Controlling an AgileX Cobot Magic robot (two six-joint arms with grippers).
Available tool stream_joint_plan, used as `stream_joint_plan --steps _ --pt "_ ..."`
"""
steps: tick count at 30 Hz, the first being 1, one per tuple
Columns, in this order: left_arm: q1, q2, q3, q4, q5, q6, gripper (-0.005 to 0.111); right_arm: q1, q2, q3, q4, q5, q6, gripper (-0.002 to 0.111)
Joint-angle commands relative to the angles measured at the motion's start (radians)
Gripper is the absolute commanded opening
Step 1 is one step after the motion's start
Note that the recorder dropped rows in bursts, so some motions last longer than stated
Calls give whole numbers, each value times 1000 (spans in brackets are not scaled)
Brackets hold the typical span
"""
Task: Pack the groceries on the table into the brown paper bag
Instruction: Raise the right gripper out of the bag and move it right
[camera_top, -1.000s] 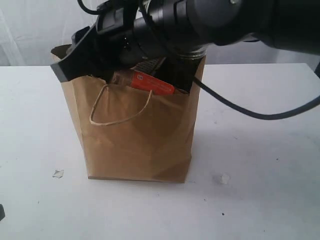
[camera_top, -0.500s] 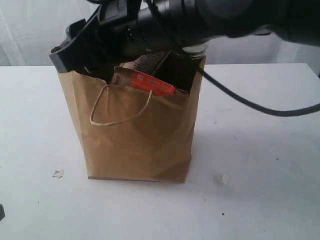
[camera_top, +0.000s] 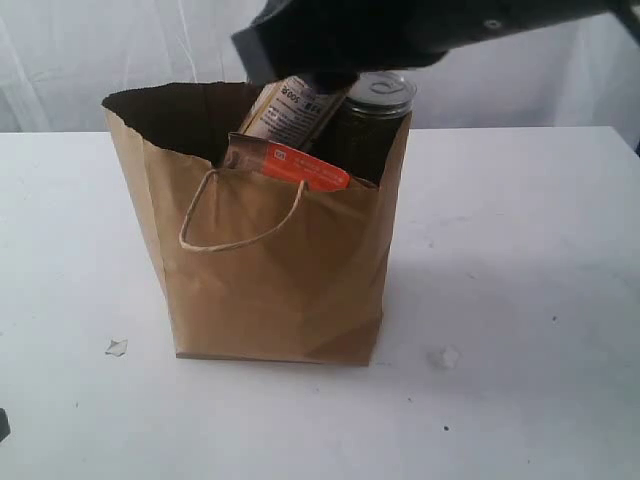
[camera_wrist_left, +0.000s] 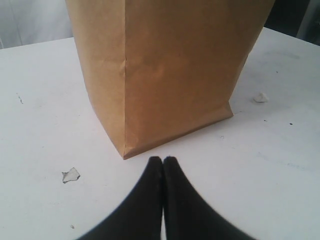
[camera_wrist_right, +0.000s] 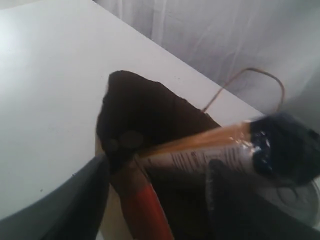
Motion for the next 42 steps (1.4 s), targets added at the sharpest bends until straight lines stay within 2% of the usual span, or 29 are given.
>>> stream_joint_plan --steps 1,6,12,22,33,42 --pt "0 -5 3 -8 3 2 0 -1 -120 92 -87 36 109 54" --pt "0 -5 3 -8 3 2 0 -43 -261 201 -136 51 203 54" --pt "0 -5 3 -8 3 2 0 -136 -390 305 -188 175 238 54" --pt "0 -5 3 -8 3 2 0 -270 -467 522 -114 261 238 54" --pt "0 -5 3 -8 3 2 0 -475 -407 734 39 44 147 54" --pt "0 -5 3 -8 3 2 0 -497 -54 754 470 -183 -167 54"
